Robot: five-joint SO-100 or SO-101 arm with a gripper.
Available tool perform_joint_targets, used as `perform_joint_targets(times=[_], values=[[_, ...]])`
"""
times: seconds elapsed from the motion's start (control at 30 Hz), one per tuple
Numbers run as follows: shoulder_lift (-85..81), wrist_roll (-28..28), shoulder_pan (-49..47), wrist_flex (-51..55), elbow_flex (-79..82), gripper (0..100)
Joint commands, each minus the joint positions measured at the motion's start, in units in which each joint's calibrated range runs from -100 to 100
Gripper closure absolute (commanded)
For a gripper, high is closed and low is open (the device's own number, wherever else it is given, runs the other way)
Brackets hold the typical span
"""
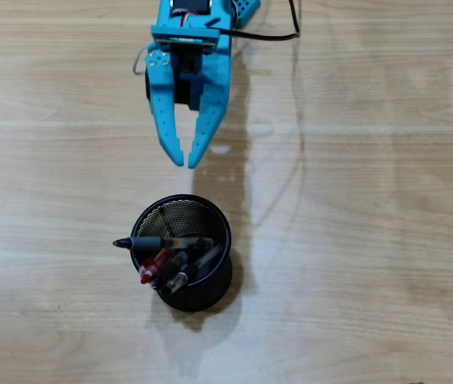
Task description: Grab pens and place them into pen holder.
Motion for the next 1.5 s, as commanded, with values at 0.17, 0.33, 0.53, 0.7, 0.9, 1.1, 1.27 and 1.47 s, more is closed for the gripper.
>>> perform_joint_targets(times=[0.17,0.33,0.53,0.7,0.9,1.1,1.27,1.47], values=[[-32.0,13.2,0.1,30.1,10.0,98],[-49.4,23.0,0.2,34.1,28.4,98],[-66.3,27.6,-0.3,33.7,49.0,98],[-73.5,33.2,-0.5,34.0,58.6,98],[-79.9,38.9,-2.3,38.7,66.8,98],[-88.2,41.5,-1.8,55.5,66.8,98],[-90.7,42.1,-2.1,68.8,66.7,98],[-90.9,42.8,-1.7,69.4,66.6,98]])
